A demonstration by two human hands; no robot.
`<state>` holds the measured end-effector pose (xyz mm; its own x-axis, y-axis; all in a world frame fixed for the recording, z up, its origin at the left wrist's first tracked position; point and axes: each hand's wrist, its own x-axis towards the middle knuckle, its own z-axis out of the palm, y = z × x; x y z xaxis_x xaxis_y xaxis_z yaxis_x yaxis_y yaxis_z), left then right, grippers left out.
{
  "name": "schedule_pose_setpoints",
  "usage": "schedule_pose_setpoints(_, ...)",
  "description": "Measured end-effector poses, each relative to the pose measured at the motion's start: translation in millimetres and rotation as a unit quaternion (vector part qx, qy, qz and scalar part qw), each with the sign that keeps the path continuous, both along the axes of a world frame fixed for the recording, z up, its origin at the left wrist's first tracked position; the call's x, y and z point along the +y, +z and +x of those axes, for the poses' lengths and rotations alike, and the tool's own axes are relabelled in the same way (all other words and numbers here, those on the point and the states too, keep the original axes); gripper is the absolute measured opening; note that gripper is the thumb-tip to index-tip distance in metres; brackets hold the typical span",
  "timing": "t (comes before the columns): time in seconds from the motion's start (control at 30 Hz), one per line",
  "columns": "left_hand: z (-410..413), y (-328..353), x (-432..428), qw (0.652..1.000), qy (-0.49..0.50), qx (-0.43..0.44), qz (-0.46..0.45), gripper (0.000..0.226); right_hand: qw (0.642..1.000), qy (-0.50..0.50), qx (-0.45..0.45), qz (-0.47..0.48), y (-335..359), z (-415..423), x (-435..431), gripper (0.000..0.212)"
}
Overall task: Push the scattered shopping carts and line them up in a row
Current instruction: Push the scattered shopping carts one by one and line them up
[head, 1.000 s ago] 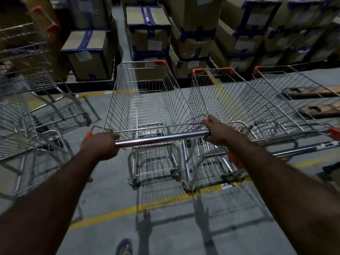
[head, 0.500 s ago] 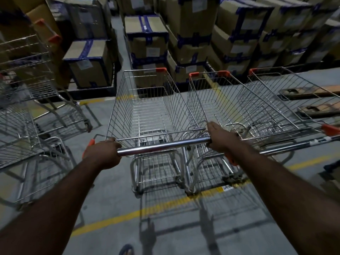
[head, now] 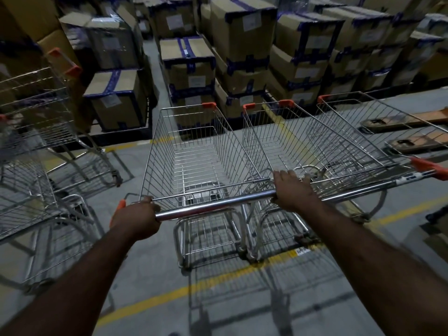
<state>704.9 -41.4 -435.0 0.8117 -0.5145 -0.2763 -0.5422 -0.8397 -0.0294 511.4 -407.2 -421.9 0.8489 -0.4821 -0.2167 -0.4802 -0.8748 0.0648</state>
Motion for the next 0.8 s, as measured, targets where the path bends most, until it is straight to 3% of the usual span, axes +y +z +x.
schedule_pose_setpoints(0.2, -6, 1, 5, 1.000, 0.012, -0.001, 0.000, 0.033, 0.996, 0.016, -0.031, 0.079, 3, -3, -2, 0.106)
schedule_pose_setpoints(0.3, -1, 6, 13, 1.000, 0.014, 0.008, 0.006, 0.031, 0.991, 0.007, -0.053, 0.120, 4, -5, -1, 0.094)
schedule_pose_setpoints(0.43, 1, 13, 26, 1.000, 0.007, 0.015, 0.025, 0.030, 0.994, 0.030, -0.079, 0.070, -4, -13, 10, 0.068)
schedule_pose_setpoints(0.6, -15, 11, 29, 1.000, 0.008, 0.011, 0.015, 0.028, 0.997, 0.050, -0.051, 0.010, -14, -27, 12, 0.081)
schedule_pose_setpoints(0.8, -36, 12, 35, 1.000, -0.001, -0.004, 0.008, 0.027, 0.993, 0.067, -0.077, -0.054, -19, -41, 19, 0.074)
